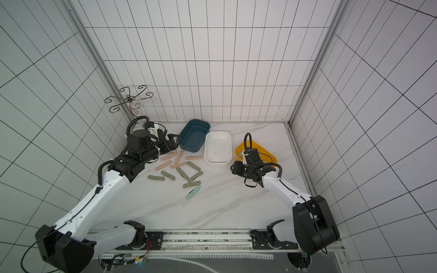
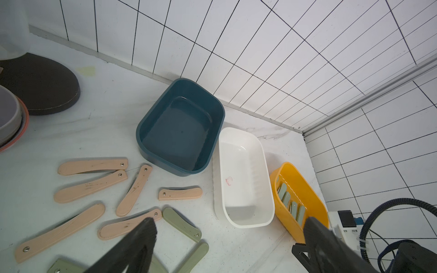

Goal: Place the fruit knives into the storage box by color
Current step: Adjust the storage box at the center of the board.

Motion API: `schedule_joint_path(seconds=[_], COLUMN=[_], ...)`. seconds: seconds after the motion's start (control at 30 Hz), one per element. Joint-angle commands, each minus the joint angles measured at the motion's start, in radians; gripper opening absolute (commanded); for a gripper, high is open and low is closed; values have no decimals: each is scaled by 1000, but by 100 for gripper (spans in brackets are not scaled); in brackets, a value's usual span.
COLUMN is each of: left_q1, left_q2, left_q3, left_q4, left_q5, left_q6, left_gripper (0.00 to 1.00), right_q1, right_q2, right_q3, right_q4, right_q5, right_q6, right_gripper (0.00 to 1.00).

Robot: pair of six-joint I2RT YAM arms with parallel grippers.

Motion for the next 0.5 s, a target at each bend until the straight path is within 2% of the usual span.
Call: schedule_joint_path(seconds=[0.0, 0.23, 0.47], left_q1=[-4, -4, -4], left_q2=[-20, -13, -3], left_q3=[35, 40, 44], left_q4=[-9, -8, -1], left_q5=[-20, -14, -8], left_q6=[9, 10, 10], left_gripper=[97, 97, 97], right_q1=[-31, -164, -237], right_q2=[21, 31, 89], right_q3=[-68, -112, -73], right_q4=[19, 29, 45], right_q5=[36, 50, 67], right_q6=[-14, -33, -52], right_gripper=[58, 58, 57])
